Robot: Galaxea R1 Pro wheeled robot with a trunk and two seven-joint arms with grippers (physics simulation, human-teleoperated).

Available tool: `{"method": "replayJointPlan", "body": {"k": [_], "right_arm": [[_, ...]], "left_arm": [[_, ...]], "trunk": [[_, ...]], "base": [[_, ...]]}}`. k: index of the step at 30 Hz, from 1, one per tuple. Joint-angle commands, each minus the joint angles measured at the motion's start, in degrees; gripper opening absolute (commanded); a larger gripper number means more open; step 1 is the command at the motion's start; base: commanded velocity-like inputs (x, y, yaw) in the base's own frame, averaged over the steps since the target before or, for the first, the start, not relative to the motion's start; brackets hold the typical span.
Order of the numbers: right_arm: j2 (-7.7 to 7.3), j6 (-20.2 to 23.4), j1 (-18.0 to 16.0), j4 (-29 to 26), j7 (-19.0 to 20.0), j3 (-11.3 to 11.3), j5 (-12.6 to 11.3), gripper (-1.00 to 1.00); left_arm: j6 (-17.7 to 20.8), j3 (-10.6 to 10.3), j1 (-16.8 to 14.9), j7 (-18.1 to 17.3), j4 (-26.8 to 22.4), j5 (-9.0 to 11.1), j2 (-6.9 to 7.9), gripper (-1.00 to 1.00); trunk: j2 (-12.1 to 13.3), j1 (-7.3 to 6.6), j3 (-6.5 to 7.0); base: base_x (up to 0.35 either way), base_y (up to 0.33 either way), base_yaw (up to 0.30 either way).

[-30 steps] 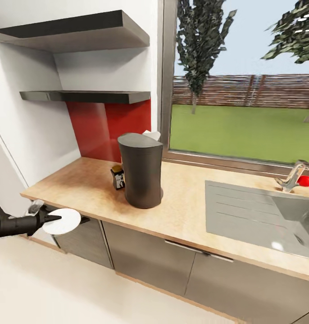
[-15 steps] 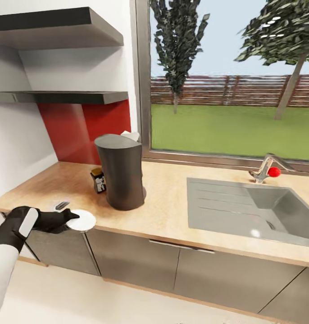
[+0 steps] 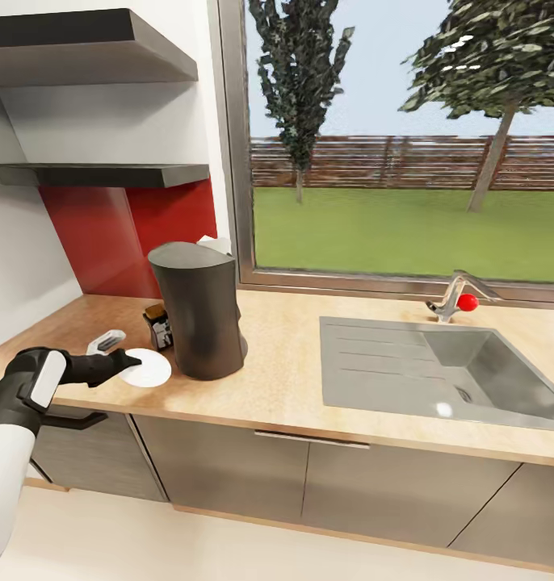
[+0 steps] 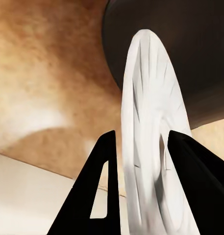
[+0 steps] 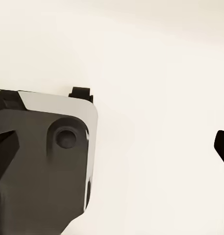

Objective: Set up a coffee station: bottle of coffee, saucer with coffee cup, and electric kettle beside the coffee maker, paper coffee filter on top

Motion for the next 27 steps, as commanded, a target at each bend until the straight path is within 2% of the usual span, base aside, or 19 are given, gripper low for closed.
{"method": "replayJointPlan", "body": {"k": [1, 8, 12, 18, 27], "right_arm": [[0.07, 0.4, 0.0, -0.1, 0.2, 0.5, -0.2, 1.00], [1.54, 0.3, 0.0, -0.1, 0.3, 0.5, -0.3, 1.00], [1.65, 0.3, 0.0, -0.1, 0.3, 0.4, -0.3, 1.00], [1.67, 0.3, 0.0, -0.1, 0.3, 0.4, -0.3, 1.00], [1.66, 0.3, 0.0, -0.1, 0.2, 0.4, -0.3, 1.00]], "left_arm": [[0.1, 0.1, 0.0, -0.6, 0.1, -0.6, 0.00, -1.00], [-1.7, 0.0, 1.1, -0.3, 0.8, -1.2, 0.21, -1.00], [-1.9, 0.0, 2.4, -0.2, 0.8, -1.3, 0.27, -1.00], [-2.1, 0.0, 3.7, -0.2, 0.9, -1.4, 0.36, -1.00], [-2.1, 0.0, 5.3, 0.0, 0.8, -1.5, 0.43, -1.00]], "trunk": [[-0.1, 0.03, -0.12], [-0.1, 0.03, -0.12], [-0.1, 0.03, -0.12], [-0.1, 0.03, -0.12], [-0.1, 0.03, -0.12]], "base": [[0.000, 0.000, -0.002], [0.000, 0.000, 0.000], [0.050, 0.000, 0.000], [0.210, 0.000, 0.000], [0.032, 0.008, 0.000]]}}
